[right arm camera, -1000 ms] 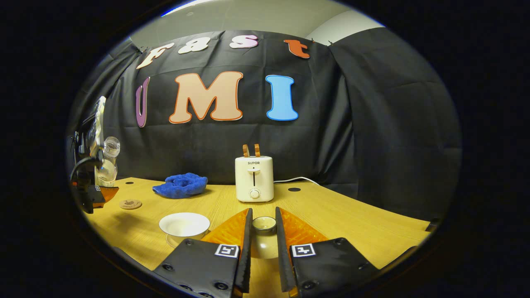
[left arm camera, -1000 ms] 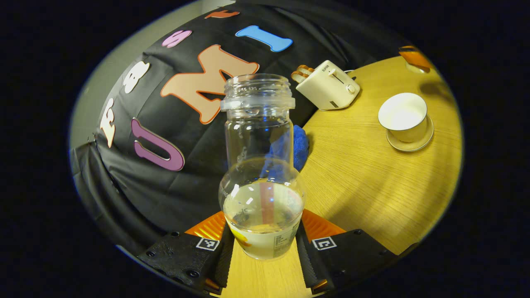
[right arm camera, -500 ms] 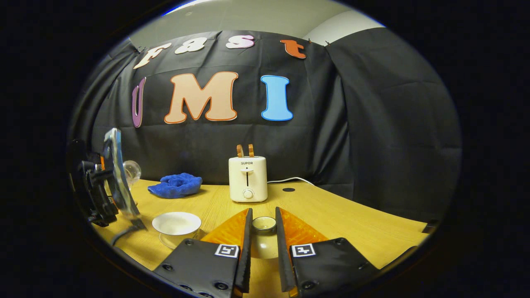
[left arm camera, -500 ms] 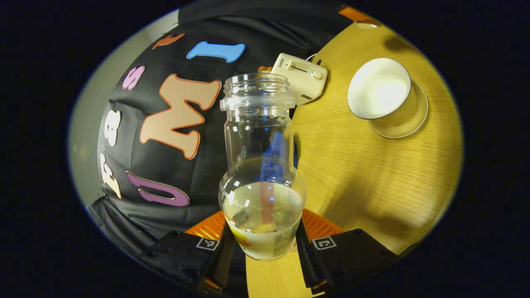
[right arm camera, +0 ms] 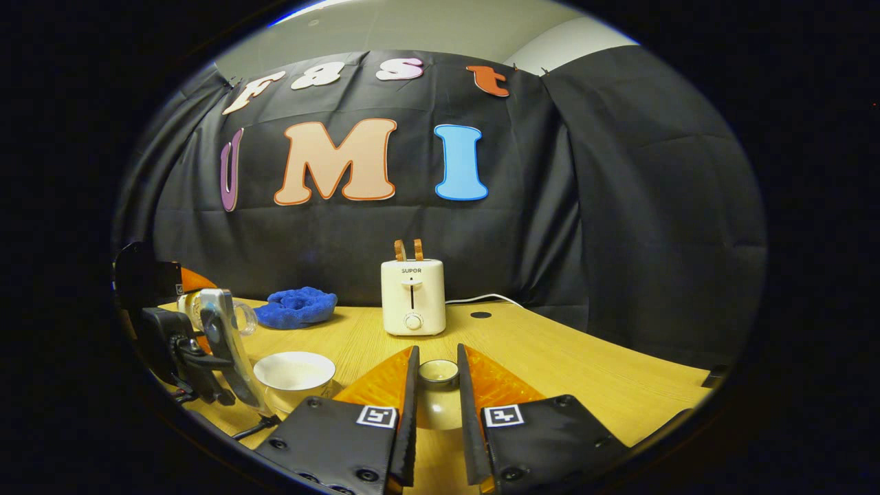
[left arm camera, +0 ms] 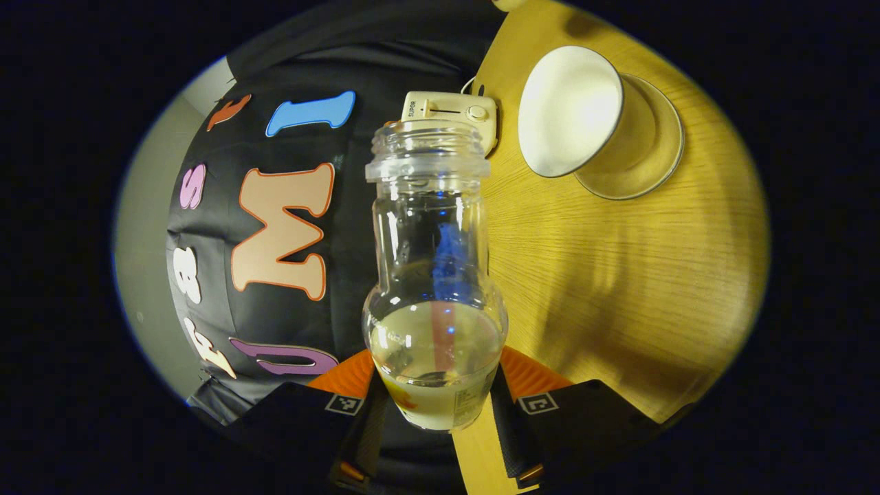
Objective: Open the teacup lid with one hand, grasp the water bottle and pour water into the teacup with the other hand; after pouring, place the water bottle on the coaster and then close the teacup lid.
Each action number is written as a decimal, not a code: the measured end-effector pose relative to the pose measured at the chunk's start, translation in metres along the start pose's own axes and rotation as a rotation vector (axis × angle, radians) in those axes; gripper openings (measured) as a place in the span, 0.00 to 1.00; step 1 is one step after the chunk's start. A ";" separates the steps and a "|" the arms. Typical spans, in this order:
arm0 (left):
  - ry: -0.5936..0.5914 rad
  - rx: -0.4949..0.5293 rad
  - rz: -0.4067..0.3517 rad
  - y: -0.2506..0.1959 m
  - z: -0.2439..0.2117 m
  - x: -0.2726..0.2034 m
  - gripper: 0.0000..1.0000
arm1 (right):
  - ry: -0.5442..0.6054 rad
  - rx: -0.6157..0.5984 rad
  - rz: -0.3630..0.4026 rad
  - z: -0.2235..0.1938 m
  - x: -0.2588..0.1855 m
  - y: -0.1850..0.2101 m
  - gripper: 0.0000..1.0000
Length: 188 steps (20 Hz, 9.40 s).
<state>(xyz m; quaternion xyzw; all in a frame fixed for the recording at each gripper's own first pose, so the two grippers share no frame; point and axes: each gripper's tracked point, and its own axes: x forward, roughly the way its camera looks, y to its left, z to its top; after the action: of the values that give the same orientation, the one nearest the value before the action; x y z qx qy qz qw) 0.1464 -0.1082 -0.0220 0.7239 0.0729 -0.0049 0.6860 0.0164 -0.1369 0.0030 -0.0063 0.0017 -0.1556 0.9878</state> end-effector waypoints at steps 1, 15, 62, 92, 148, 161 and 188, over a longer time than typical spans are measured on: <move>-0.001 0.012 0.003 0.001 0.000 0.001 0.66 | -0.001 0.000 0.001 0.000 0.000 0.000 0.32; -0.025 0.253 0.073 0.032 0.013 -0.004 0.66 | -0.002 -0.001 0.001 0.000 0.000 0.001 0.32; -0.030 -0.302 -0.158 -0.005 0.004 0.007 0.65 | -0.003 0.000 0.012 0.000 0.001 0.002 0.32; -0.037 -1.332 -0.350 -0.016 -0.093 0.072 0.67 | -0.008 -0.002 0.001 0.000 0.001 0.000 0.31; -0.128 -1.509 0.097 0.018 -0.141 -0.042 0.94 | 0.180 -0.016 0.519 -0.031 0.029 0.165 0.41; -0.108 -1.511 0.119 0.018 -0.146 -0.043 0.94 | 0.010 0.011 0.428 -0.005 0.018 0.131 0.94; 0.017 -1.516 0.253 0.016 -0.175 -0.056 0.94 | -0.016 -0.004 -0.075 0.001 0.023 0.006 0.89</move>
<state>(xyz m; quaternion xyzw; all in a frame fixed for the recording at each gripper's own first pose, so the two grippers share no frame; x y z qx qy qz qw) 0.0765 0.0591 0.0103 0.0583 -0.0217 0.1306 0.9895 0.0398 -0.1380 0.0040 -0.0096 -0.0063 -0.1924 0.9812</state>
